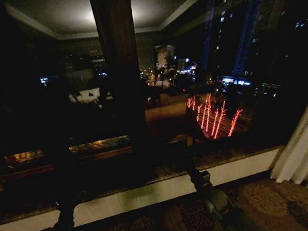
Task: Open the curtains by pulling them apart, changing their state from closed to fully open.
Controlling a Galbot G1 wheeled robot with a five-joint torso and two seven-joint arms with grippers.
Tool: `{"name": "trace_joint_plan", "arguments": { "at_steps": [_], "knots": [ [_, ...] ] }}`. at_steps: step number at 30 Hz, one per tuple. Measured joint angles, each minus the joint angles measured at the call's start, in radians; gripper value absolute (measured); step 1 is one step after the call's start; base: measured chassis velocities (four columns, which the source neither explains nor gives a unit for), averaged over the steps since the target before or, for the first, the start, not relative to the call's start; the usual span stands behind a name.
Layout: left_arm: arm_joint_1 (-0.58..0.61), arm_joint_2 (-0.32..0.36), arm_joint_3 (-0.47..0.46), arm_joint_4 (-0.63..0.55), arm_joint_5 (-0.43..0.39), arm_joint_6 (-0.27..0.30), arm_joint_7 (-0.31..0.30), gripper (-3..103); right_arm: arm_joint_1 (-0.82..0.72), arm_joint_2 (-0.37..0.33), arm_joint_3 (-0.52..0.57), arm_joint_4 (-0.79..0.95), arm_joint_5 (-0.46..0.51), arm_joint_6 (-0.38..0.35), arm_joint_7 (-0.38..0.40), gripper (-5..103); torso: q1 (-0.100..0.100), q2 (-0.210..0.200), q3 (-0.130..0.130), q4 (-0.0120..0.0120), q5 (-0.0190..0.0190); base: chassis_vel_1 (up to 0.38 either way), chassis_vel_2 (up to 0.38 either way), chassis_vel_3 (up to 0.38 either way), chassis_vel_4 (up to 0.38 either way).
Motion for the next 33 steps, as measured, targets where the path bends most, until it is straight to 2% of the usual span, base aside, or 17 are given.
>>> {"name": "trace_joint_plan", "arguments": {
  "at_steps": [11, 26, 33],
  "knots": [
    [0.0, 0.0, 0.0, 0.0, 0.0, 0.0, 0.0, 100, 0.0, 0.0, 0.0, 0.0, 0.0, 0.0, 0.0, 100, 0.0, 0.0, 0.0, -0.0003, 0.0004, 0.104, -0.344, -0.115, 0.363],
    [0.0, 0.0, 0.0, 0.0, 0.0, 0.0, 0.0, 100, 0.0, 0.0, 0.0, 0.0, 0.0, 0.0, 0.0, 100, 0.0, 0.0, 0.0, -0.0001, 0.0002, 0.353, -0.32, -0.355, 0.321],
    [0.0, 0.0, 0.0, 0.0, 0.0, 0.0, 0.0, 100, 0.0, 0.0, 0.0, 0.0, 0.0, 0.0, 0.0, 100, -0.001, 0.001, 0.0, -0.0001, 0.0004, 0.166, -0.193, -0.148, 0.198]
  ]
}}
